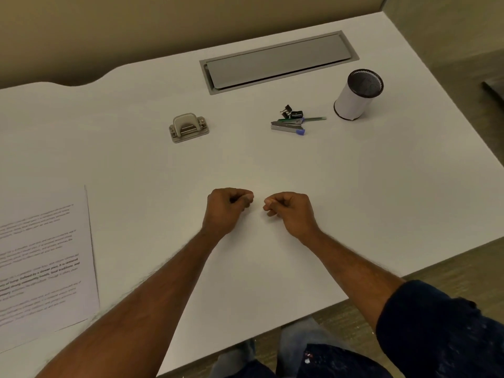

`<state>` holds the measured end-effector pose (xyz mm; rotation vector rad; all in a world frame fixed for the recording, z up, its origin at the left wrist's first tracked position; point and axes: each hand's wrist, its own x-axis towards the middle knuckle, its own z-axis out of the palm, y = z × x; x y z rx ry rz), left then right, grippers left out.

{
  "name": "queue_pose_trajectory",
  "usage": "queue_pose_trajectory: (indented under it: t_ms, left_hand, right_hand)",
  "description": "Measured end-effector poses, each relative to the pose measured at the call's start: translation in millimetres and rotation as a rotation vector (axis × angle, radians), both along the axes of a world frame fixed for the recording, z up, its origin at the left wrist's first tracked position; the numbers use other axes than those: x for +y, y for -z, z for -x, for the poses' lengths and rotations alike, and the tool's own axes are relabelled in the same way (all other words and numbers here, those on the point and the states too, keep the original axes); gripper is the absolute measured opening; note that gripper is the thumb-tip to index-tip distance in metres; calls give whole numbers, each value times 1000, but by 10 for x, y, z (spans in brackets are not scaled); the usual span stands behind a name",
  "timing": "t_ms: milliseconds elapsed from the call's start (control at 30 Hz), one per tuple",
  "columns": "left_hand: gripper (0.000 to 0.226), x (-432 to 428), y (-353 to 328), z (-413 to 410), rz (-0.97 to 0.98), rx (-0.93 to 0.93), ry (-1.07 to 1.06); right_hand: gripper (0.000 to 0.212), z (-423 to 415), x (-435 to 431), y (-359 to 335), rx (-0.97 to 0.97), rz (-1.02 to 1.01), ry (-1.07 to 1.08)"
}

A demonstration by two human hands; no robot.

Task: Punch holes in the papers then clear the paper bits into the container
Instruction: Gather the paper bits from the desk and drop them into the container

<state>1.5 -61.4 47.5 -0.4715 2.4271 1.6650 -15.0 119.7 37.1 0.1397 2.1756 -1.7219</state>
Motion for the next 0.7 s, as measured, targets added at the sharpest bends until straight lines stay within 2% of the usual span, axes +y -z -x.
queue_pose_trajectory:
  t_ms: [167,300,467,700]
  left_hand:
    - [12,238,-216,299,-179,37,34]
    - [16,464,-350,618,-201,92,100]
    - [13,805,-490,1148,-170,147,171]
    - [15,1435,-758,2080,4,299,266]
  right_hand:
    - [10,241,97,-242,-197,277,149]
    - [13,495,224,-422,-247,395,225]
    - [11,933,560,-640,-148,310,248]
    - [10,1687,1139,-968,91,55,308]
